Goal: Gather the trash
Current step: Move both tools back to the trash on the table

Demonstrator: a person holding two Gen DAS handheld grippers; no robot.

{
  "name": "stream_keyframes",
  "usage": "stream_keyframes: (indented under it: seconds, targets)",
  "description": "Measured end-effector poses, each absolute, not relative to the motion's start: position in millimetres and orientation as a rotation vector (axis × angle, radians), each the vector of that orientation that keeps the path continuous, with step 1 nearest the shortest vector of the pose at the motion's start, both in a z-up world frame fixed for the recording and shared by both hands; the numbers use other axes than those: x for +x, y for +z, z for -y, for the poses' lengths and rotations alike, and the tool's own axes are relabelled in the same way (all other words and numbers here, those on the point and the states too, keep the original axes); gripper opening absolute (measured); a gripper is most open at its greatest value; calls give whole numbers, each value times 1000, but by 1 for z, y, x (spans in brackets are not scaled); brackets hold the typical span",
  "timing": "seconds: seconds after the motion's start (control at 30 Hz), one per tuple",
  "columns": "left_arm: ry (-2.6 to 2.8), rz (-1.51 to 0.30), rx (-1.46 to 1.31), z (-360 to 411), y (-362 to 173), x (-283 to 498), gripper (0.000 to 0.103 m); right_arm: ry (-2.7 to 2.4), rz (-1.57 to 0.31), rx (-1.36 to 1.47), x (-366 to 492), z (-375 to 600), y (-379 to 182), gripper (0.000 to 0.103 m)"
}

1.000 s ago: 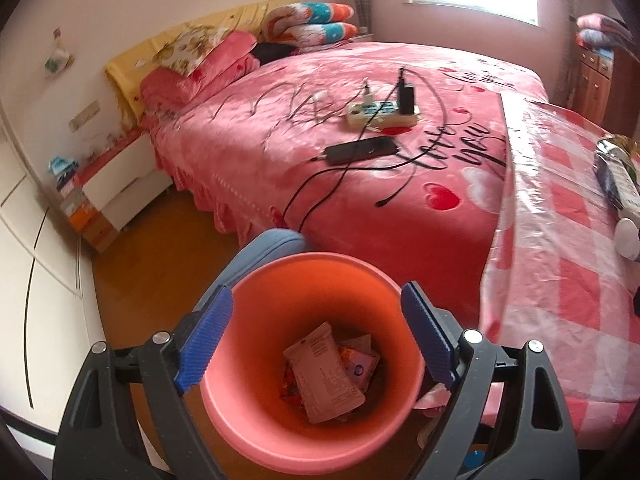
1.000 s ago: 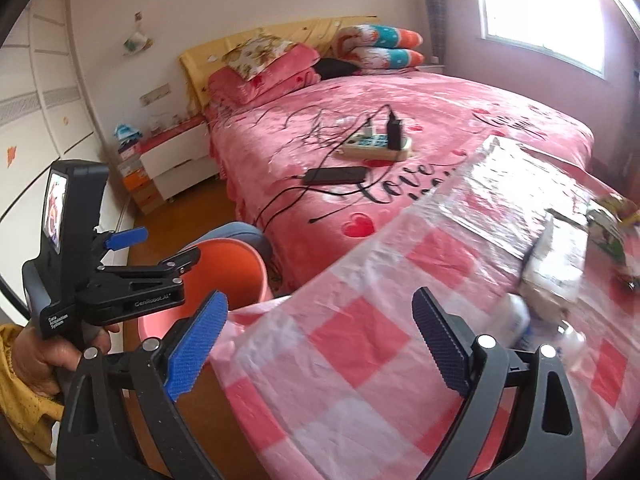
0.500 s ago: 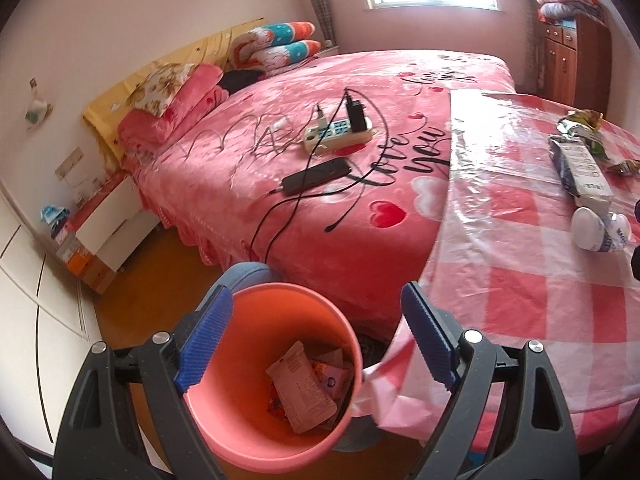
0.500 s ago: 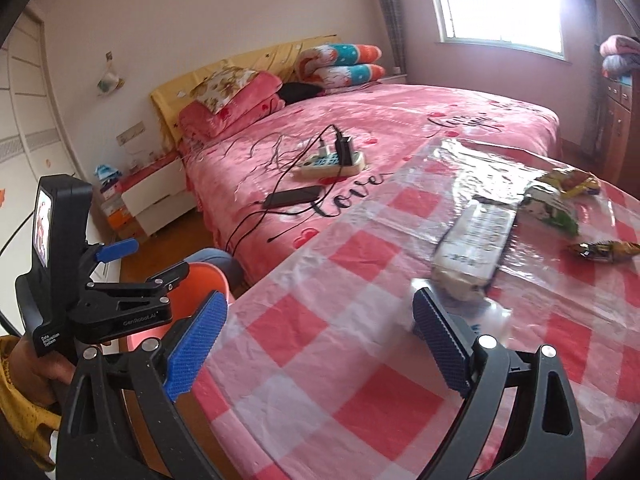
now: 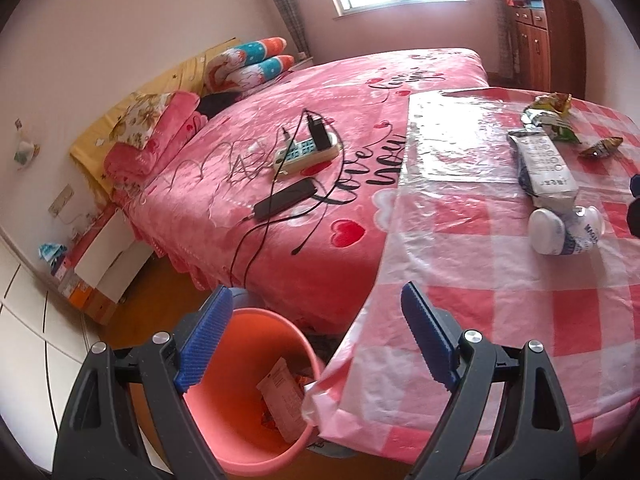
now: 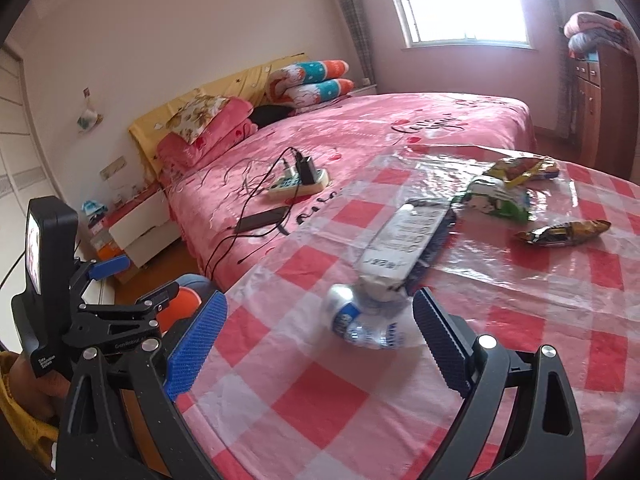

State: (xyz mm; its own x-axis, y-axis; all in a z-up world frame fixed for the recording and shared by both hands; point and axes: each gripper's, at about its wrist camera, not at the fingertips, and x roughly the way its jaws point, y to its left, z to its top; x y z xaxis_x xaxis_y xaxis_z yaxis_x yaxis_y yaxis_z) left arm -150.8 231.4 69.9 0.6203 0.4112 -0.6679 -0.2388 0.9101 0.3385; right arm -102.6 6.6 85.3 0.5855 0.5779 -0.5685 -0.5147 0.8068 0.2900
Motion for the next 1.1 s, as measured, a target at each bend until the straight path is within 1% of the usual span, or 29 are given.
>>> stream_keyframes:
  seconds: [0.73, 1.1]
  targets:
    - [296, -809, 318, -161, 75, -132, 87, 500, -677, 219, -81, 77, 85, 93]
    - [249, -818, 333, -135, 71, -121, 87, 403, -704, 277, -65, 119, 77, 93]
